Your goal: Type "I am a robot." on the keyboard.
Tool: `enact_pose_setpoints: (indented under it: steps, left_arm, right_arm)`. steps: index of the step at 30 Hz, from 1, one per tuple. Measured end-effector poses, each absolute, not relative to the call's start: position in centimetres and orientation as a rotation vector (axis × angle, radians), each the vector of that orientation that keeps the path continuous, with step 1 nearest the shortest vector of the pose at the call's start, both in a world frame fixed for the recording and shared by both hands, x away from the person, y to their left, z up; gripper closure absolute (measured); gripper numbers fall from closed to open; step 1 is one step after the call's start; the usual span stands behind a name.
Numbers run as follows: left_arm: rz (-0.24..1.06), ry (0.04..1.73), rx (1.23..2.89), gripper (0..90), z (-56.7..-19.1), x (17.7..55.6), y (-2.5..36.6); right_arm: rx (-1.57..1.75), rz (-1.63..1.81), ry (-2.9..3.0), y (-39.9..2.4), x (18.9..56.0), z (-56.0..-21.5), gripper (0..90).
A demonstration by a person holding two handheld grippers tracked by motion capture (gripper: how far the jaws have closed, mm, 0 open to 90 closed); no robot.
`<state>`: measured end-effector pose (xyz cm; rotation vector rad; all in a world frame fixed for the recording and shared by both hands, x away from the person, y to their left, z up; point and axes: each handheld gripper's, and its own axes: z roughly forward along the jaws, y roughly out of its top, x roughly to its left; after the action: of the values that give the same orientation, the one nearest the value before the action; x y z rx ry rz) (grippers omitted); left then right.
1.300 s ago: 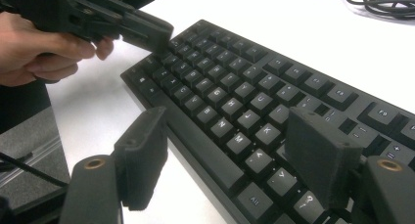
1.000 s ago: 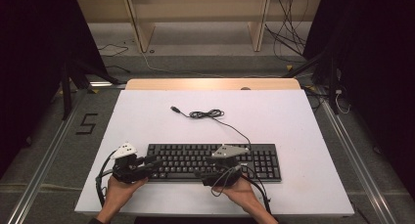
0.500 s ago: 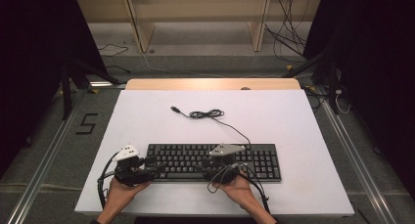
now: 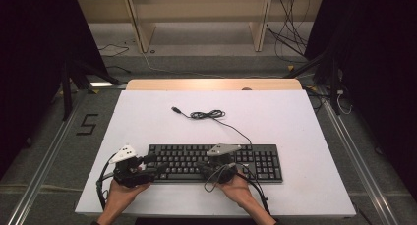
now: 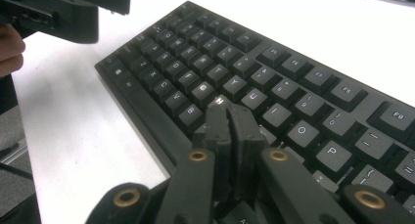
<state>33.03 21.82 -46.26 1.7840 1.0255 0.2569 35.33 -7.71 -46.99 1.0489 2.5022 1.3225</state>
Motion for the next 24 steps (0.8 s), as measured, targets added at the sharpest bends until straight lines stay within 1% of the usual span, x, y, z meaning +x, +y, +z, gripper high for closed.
enact_pose_setpoints:
  steps: [12, 24]
  left_arm:
    - [0.262, 1.031, 1.777, 31.7, -46.27, 33.1, 21.88]
    - [0.265, 1.024, 1.774, 30.5, -46.23, 33.08, 21.91]
  right_arm:
    - [1.07, 1.275, 2.514, -7.32, 35.73, -47.61, 89.6]
    - [1.065, 1.258, 2.537, -6.98, 35.7, -47.94, 89.6]
